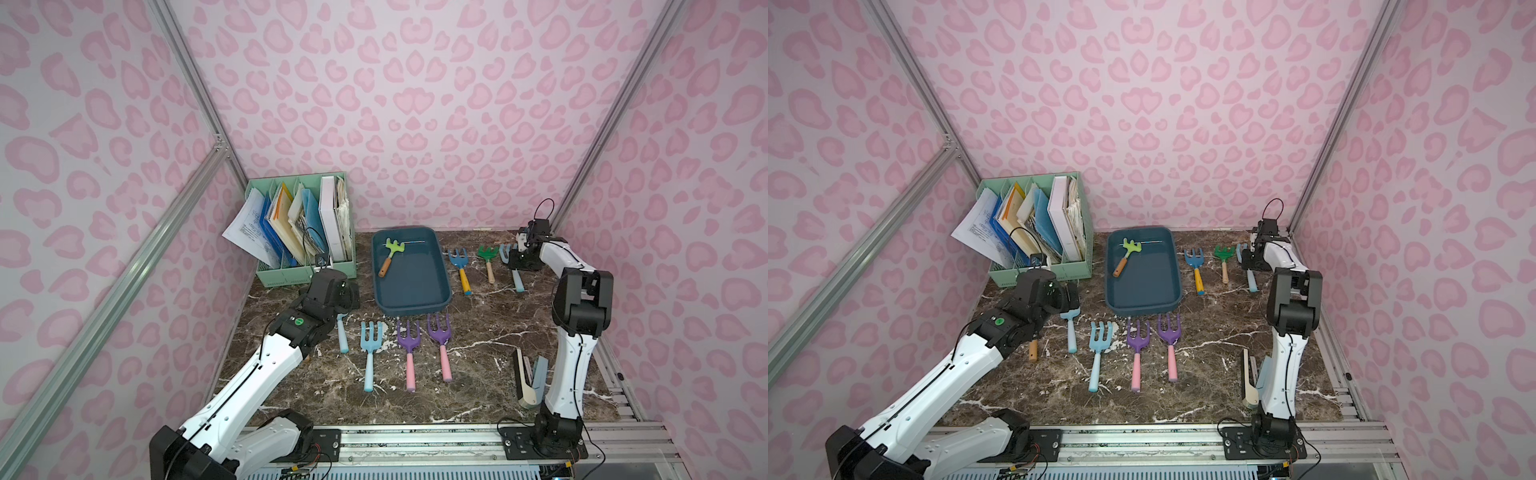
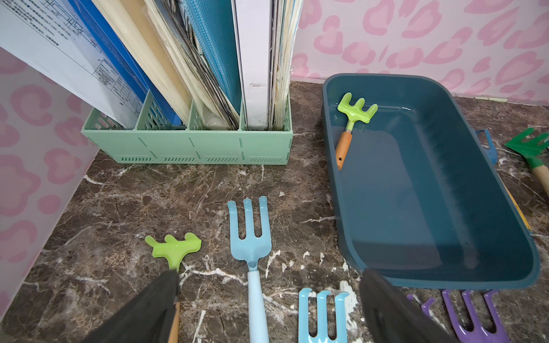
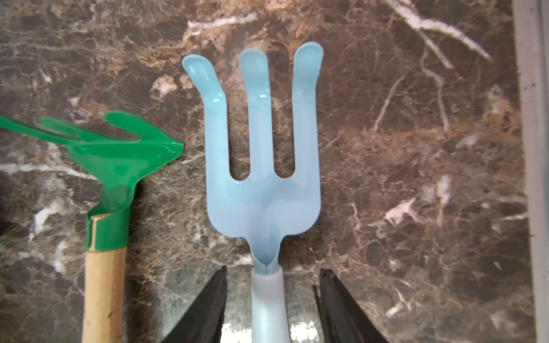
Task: Take the hand rake out of the storage box
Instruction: Place the rake at the corner of the board, then pick up the rake from the storage box.
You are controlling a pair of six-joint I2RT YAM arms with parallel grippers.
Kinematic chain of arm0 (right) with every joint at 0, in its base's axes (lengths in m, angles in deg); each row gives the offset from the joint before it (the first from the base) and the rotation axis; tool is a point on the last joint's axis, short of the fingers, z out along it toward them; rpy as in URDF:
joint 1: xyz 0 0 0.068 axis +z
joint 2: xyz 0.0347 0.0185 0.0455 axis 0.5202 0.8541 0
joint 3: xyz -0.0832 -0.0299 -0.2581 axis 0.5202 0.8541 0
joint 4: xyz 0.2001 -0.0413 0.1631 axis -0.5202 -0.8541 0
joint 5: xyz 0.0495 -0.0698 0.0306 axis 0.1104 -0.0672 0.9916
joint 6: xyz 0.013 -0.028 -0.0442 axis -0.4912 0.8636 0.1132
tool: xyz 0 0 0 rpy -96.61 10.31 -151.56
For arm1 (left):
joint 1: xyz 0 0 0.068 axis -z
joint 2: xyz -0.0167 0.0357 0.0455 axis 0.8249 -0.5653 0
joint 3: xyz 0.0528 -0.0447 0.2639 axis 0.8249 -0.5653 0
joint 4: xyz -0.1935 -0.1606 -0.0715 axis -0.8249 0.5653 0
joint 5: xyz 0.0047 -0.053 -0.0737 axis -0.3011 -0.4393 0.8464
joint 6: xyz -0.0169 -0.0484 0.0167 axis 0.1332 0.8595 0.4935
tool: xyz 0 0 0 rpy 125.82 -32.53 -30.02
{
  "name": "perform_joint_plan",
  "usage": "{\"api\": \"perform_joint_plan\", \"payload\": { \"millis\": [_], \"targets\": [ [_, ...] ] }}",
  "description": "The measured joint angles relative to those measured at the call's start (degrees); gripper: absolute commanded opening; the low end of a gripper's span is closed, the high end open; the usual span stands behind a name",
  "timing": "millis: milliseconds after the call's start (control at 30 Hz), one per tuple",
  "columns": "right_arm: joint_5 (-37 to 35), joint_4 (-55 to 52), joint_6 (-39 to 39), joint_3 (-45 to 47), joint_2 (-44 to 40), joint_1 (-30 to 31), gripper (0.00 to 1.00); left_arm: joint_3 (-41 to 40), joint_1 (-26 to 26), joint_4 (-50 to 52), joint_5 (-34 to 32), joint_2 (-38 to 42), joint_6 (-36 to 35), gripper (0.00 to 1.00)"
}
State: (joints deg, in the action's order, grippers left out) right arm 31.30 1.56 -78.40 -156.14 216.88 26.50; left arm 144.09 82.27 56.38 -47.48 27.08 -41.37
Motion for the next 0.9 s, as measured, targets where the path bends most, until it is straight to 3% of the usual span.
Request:
{"api": "perform_joint_plan", "payload": {
  "millis": [200, 300, 400, 500, 600, 733, 900],
  "targets": [
    [-1.46, -0.28, -7.13, 5.29, -11.02, 4.13, 0.65, -1.81, 0.0, -0.74, -0.63, 3.61, 0.15, 0.99],
    [-3.39, 1.53, -12.39, 7.87, -18.82, 14.99, 0.68, -1.95, 0.0, -0.94, -0.85, 3.65, 0.17, 0.99],
    [-4.9, 3.39, -17.11, 5.22, -19.56, 28.11, 0.72, -1.95, 0.0, -0.98, -1.29, 3.56, 0.37, 0.99],
    [-6.91, 3.04, -20.9, -3.08, -14.25, 38.16, 0.73, -2.12, 0.0, -1.14, -1.44, 3.76, 0.44, 0.99],
    [-9.62, 0.68, -23.19, -15.89, -4.68, 43.23, 0.68, -2.51, 0.0, -0.98, -1.44, 4.24, 0.59, 0.99],
    [-10.56, -4.79, -23.61, -33.11, 8.83, 44.72, 0.66, -3.02, 0.0, -1.09, -1.44, 5.03, 0.61, 0.99],
    [-8.61, -6.12, -23.74, -38.71, 16.2, 44.78, 0.64, -3.02, 0.0, -1.09, -1.95, 4.76, 0.61, 0.99]
  ]
}}
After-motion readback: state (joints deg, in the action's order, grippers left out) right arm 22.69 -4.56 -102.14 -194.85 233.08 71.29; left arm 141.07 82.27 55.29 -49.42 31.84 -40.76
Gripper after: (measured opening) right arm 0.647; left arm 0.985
